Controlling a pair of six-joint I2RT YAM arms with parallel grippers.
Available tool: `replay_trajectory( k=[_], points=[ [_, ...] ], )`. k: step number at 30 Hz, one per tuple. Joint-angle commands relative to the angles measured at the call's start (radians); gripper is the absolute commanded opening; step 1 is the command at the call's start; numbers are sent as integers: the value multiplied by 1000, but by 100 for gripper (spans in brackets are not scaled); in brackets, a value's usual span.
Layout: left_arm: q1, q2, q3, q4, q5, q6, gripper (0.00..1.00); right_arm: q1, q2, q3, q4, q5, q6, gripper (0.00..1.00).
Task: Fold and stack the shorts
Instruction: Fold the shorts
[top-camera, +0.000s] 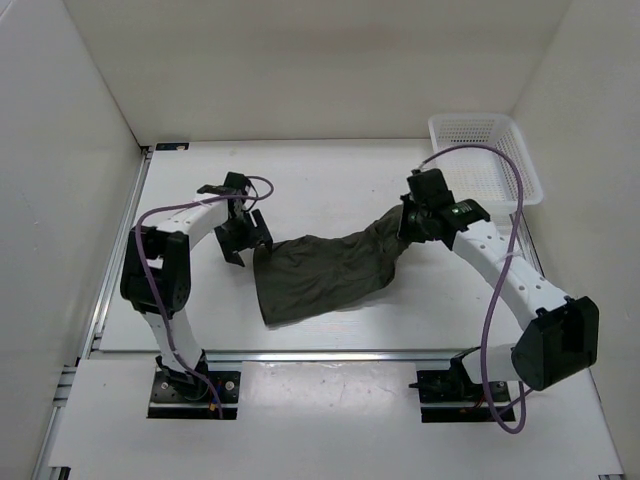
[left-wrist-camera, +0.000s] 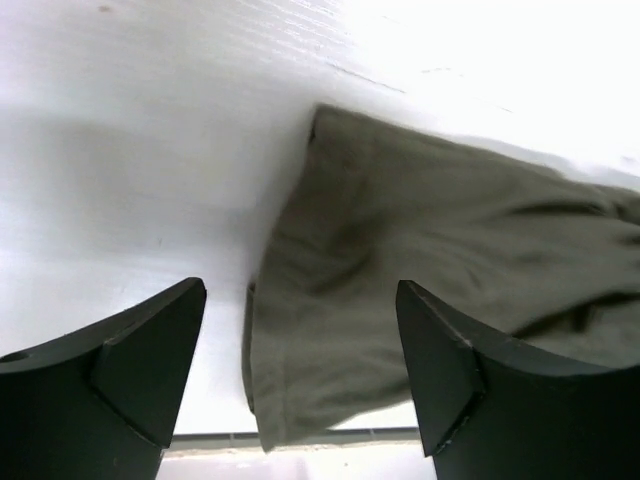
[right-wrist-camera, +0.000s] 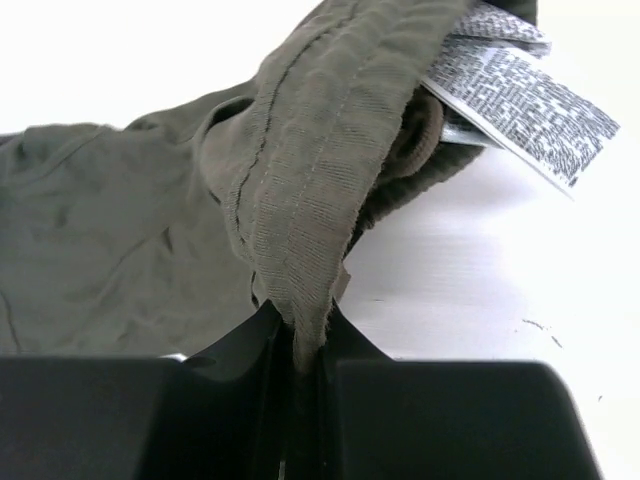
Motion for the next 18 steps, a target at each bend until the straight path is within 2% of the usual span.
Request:
replay_trajectory(
  k=[1, 3, 4, 8, 14, 18],
  points=[
    [38, -123, 1, -27, 28, 20, 85, 63, 20, 89, -55, 102, -40, 0],
    [52, -149, -56, -27, 19, 20, 75, 112, 34, 117, -66, 145, -52, 0],
    [52, -158, -73, -27, 19, 20, 57, 129, 48, 138, -66, 157, -53, 0],
    [74, -169, -140, -4, 19, 0, 11, 189, 86, 193, -85, 194, -53, 0],
    [87, -109, -182, 51, 73, -9, 11, 240, 118, 233, -85, 203, -62, 0],
    [49, -60, -182, 71, 94, -9, 11, 295, 129, 278, -94, 213, -80, 0]
  ],
)
